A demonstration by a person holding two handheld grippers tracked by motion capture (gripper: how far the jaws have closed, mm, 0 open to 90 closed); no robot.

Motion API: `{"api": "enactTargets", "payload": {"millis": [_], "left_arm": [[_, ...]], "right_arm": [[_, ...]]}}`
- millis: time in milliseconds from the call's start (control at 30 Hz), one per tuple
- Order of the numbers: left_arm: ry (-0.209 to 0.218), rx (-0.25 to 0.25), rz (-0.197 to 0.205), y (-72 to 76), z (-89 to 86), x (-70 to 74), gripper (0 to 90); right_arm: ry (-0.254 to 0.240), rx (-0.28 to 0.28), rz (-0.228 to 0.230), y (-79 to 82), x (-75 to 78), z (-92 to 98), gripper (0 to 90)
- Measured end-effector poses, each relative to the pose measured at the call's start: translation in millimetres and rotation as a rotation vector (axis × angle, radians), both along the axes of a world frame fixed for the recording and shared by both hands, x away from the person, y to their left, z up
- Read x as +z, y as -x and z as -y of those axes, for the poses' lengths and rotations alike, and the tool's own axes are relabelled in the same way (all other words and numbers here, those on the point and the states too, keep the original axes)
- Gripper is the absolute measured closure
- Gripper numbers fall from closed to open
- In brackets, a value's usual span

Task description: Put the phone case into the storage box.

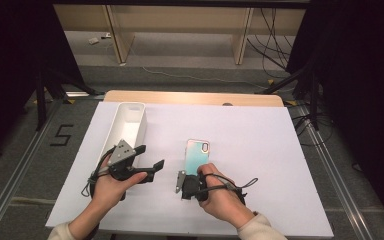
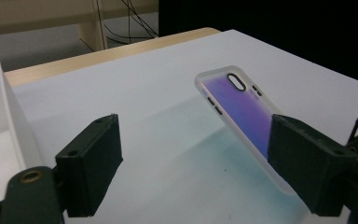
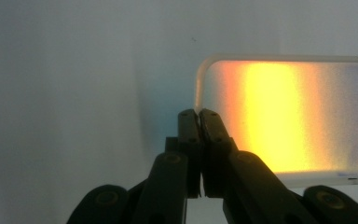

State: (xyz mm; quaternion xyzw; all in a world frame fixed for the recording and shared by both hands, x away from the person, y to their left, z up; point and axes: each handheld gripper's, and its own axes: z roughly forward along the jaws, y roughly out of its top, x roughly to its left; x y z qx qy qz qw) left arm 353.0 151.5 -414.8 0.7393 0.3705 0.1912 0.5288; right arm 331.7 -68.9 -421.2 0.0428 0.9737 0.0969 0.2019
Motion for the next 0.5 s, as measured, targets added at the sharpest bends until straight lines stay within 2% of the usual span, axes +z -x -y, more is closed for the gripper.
{"api": "enactTargets", "payload": {"millis": [67,133,233,367,500], "left_arm": [[-0.006,-0.001,-0.014,-6.7,5.5,1.8,18.3],[-0.018,-0.002,-0.022,-13.4,10.7,2.7,19.0],[-0.039,-0.006,-0.043,-21.9,18.4,3.0,19.9],[-0.064,-0.021,-0.071,-32.5,29.6,4.6,21.0],[-0.089,-0.015,-0.111,-41.9,37.4,5.2,22.1]], "right_arm": [[0.002,0.031,0.014,-1.9,0.6,0.3,88.9],[0.000,0.002,0.010,0.8,1.4,-0.8,88.9],[-0.005,-0.007,0.010,1.7,2.0,-1.6,88.9],[-0.005,0.011,0.024,1.7,3.0,-2.6,88.9],[-0.003,-0.001,0.023,2.8,3.0,-3.6,88.9]]}}
